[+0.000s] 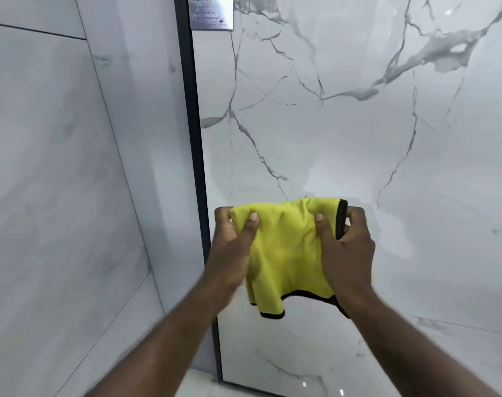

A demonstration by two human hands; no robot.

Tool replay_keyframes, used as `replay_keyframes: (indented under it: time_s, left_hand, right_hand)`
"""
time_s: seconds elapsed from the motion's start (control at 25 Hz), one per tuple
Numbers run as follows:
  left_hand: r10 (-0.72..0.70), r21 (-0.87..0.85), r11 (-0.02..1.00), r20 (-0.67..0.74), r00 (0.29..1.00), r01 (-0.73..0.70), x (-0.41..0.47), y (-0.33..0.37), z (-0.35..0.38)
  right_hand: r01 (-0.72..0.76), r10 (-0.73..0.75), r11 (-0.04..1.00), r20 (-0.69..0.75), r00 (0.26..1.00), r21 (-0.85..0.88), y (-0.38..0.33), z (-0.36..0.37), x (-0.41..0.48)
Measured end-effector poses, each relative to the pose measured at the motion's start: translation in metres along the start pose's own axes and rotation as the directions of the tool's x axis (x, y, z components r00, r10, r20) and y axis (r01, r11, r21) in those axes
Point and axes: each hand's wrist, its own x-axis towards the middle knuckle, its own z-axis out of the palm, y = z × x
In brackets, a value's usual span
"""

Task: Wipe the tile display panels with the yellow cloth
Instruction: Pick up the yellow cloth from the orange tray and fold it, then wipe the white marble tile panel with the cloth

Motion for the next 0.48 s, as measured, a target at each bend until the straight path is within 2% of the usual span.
replay_keyframes:
  time_s: [0.08,0.16,0.24,0.32,0.4,0.48]
  left_hand:
    - [0.172,0.11,0.979,-0.005,0.985,-0.17,0.007,0.009,0.021]
    - [0.252,-0.008,0.968,0.076,0.965,-0.252,0.012,0.023,0.038]
    - [0.261,-0.148,0.958,0.088,0.961,-0.247,0.031,0.045,0.044]
    - [0.301,-0.125,0.946,-0.009,0.954,-0.3,0.054,0.071,0.044]
    - [0.282,-0.19,0.933,-0.139,0.949,-0.305,0.079,0.091,0.046]
    - [0.225,-0.335,0.906,-0.134,0.965,-0.258,0.097,0.104,0.047]
  right_hand:
    - [0.188,-0.184,0.981,-0.071,0.98,0.055,-0.026,0.025,-0.007]
    - [0.303,-0.317,0.927,0.032,0.948,0.22,-0.041,0.043,-0.009]
    - [0.296,-0.406,0.868,0.226,0.886,0.398,-0.05,0.045,0.006]
    - [0.298,-0.5,0.812,0.335,0.799,0.502,-0.053,0.04,0.037]
    - [0.317,-0.512,0.797,0.295,0.807,0.514,-0.061,0.038,0.075]
    - [0.365,-0.498,0.821,0.241,0.833,0.438,-0.071,0.041,0.11]
